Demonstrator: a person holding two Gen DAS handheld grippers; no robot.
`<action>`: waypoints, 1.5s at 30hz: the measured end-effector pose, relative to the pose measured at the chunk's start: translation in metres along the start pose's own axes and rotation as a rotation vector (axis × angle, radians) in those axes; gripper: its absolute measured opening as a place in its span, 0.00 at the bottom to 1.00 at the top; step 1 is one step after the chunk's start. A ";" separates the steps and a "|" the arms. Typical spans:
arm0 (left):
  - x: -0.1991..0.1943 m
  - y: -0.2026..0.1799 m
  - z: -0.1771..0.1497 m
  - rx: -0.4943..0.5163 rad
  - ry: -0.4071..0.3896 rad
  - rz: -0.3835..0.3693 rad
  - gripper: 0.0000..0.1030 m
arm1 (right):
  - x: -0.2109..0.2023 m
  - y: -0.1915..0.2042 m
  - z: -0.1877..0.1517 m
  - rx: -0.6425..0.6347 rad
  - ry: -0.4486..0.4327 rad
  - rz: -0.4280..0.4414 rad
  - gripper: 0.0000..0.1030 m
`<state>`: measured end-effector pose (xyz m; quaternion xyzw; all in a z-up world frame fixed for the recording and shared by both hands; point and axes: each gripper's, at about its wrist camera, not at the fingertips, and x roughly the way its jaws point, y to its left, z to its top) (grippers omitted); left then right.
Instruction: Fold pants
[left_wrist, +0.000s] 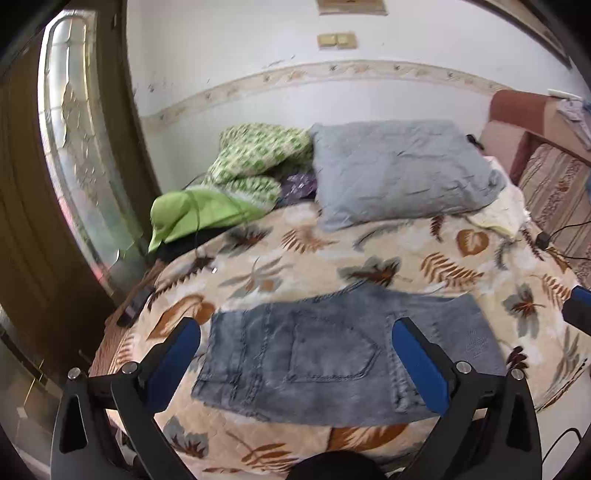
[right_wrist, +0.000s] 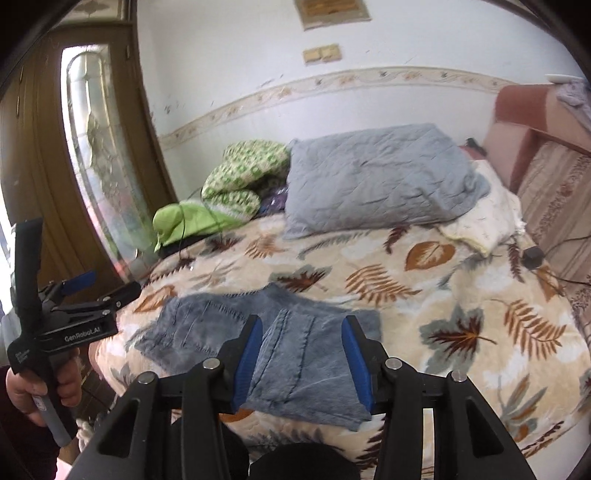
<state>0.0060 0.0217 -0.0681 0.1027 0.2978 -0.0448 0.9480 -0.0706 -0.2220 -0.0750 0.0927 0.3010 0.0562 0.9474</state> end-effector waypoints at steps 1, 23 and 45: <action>0.004 0.005 -0.003 -0.005 0.008 0.010 1.00 | 0.003 0.004 -0.001 -0.004 0.008 0.010 0.47; 0.056 0.055 -0.032 -0.059 0.097 0.082 1.00 | 0.080 0.061 -0.007 -0.079 0.153 0.100 0.47; 0.065 0.089 -0.057 -0.100 0.152 0.128 1.00 | 0.155 0.111 -0.015 -0.186 0.326 -0.069 0.57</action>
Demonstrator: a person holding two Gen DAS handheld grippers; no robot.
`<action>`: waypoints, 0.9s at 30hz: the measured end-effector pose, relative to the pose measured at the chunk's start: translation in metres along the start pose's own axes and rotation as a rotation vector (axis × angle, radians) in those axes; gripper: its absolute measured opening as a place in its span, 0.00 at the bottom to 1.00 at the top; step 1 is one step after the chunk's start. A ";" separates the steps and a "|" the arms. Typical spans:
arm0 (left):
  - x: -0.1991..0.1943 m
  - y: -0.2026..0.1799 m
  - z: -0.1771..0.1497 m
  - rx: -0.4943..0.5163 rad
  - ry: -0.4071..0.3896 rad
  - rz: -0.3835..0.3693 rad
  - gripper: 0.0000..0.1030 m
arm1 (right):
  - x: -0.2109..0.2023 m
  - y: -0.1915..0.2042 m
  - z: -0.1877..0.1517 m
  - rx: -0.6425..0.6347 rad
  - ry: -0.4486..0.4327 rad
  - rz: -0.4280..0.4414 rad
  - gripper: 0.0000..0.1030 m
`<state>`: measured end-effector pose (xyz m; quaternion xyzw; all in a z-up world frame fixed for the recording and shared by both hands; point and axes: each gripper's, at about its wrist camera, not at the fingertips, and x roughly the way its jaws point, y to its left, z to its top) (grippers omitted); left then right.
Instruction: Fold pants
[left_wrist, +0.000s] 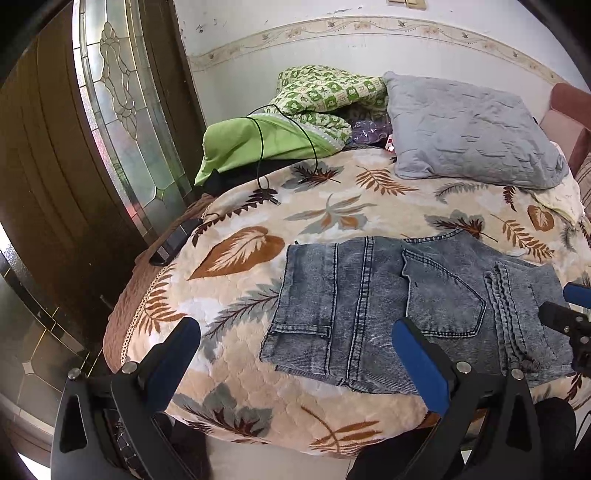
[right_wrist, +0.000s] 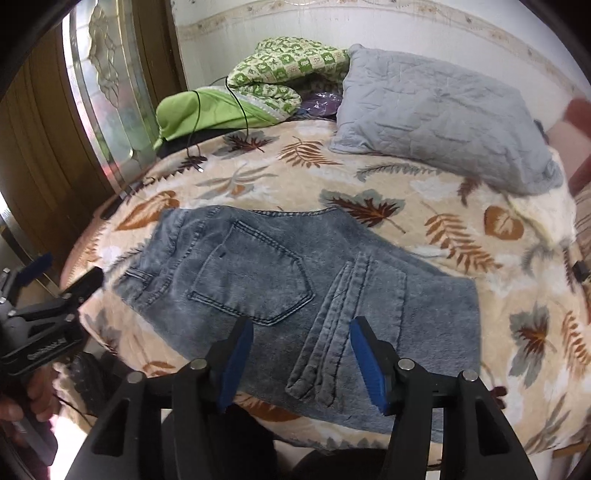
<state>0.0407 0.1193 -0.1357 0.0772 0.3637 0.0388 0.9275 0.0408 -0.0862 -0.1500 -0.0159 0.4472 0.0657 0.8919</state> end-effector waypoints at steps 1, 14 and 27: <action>-0.001 0.001 0.000 -0.003 -0.002 -0.001 1.00 | 0.000 0.002 0.000 -0.008 0.000 -0.006 0.57; 0.001 0.004 0.002 -0.017 -0.003 0.014 1.00 | -0.011 0.016 0.009 -0.082 -0.058 -0.105 0.57; -0.001 0.013 0.001 -0.039 -0.010 0.043 1.00 | -0.014 0.019 0.008 -0.076 -0.066 -0.078 0.57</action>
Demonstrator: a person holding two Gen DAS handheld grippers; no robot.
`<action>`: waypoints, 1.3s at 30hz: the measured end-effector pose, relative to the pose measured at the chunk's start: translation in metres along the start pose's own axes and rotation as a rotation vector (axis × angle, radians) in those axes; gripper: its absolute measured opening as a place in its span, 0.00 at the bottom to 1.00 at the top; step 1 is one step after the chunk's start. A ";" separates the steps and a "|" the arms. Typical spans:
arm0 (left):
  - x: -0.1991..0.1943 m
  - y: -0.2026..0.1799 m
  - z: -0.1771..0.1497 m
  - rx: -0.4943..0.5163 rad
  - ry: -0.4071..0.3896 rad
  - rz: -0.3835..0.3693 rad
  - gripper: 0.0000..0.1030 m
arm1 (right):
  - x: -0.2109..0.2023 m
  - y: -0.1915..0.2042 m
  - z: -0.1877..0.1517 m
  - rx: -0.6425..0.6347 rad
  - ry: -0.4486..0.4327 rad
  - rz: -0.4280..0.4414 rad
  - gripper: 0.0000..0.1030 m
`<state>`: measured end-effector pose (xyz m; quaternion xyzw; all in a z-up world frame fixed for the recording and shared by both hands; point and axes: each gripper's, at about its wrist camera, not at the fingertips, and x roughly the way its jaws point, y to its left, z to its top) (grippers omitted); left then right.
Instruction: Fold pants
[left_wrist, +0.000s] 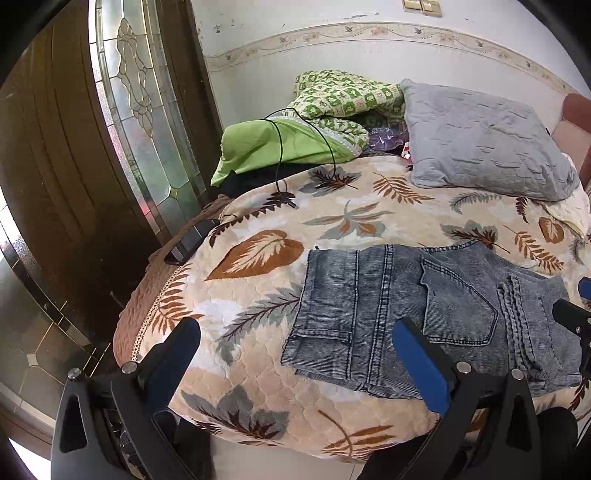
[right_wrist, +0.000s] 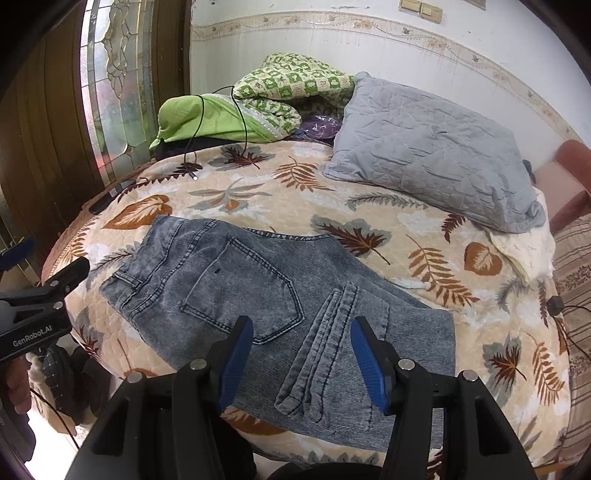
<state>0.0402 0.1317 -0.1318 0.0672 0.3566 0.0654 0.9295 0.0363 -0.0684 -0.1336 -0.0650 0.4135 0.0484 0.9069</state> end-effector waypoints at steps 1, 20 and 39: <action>0.000 0.001 0.000 -0.001 0.001 0.001 1.00 | 0.000 0.002 0.000 -0.005 0.000 0.000 0.57; 0.010 0.004 -0.004 -0.003 0.022 -0.001 1.00 | 0.007 0.005 -0.003 0.002 0.023 0.020 0.57; 0.060 0.065 -0.038 -0.128 0.200 -0.008 1.00 | 0.030 -0.006 -0.022 0.029 0.099 0.024 0.57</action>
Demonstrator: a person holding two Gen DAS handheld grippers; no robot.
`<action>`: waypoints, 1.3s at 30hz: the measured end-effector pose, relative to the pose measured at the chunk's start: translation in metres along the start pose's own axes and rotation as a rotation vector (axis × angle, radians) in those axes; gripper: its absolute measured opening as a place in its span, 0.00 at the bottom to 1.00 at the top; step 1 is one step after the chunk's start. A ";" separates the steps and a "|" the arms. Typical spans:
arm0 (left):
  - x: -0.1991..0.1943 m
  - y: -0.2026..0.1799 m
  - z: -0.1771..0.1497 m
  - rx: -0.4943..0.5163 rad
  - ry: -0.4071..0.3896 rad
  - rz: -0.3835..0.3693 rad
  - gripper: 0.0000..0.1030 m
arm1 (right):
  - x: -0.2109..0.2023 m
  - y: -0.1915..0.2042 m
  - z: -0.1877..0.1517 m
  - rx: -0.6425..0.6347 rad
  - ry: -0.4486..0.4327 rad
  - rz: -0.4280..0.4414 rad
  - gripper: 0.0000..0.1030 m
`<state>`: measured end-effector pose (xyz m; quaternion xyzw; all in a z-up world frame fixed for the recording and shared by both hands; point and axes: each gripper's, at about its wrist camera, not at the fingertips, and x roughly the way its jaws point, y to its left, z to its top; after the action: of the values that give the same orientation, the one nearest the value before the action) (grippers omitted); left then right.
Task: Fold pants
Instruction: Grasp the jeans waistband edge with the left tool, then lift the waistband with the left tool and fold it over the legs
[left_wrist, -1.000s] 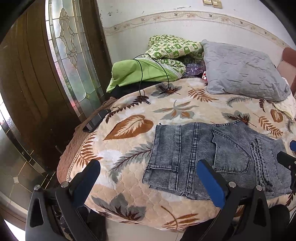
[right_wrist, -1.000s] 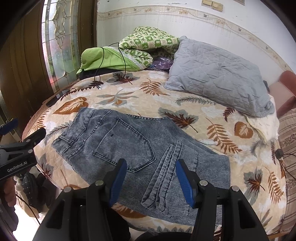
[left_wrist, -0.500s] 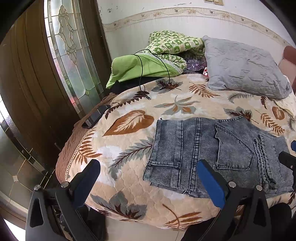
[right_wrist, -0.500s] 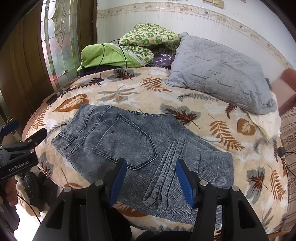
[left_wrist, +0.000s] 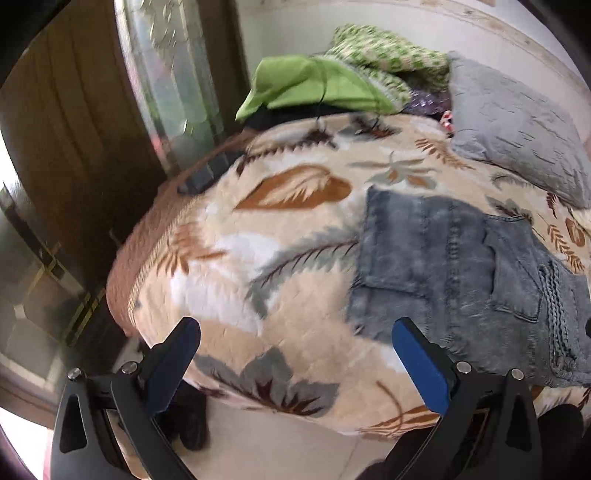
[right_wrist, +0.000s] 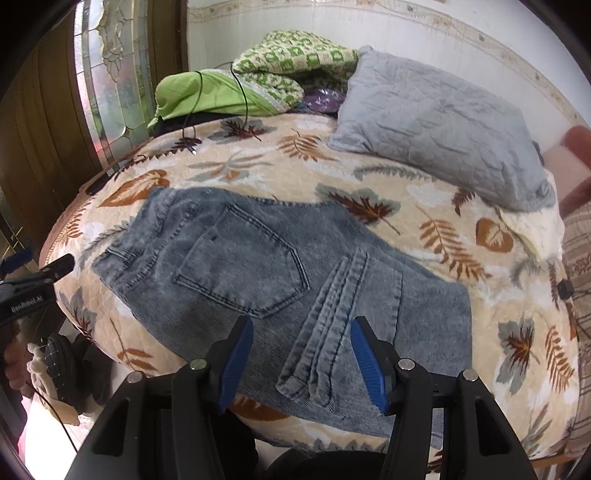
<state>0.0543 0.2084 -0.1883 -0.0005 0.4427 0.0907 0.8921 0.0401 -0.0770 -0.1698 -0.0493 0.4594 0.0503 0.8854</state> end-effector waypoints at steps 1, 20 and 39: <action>0.004 0.003 -0.001 -0.010 0.011 -0.003 1.00 | 0.002 -0.002 -0.002 0.006 0.005 0.001 0.57; 0.072 -0.043 0.000 -0.206 0.244 -0.439 0.84 | 0.007 -0.039 -0.022 0.110 0.029 0.015 0.57; 0.050 -0.063 0.028 -0.133 0.138 -0.523 0.18 | 0.053 -0.035 -0.010 0.165 0.061 0.200 0.35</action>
<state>0.1160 0.1570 -0.2159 -0.1795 0.4802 -0.1140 0.8510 0.0667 -0.1106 -0.2176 0.0683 0.4912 0.0988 0.8627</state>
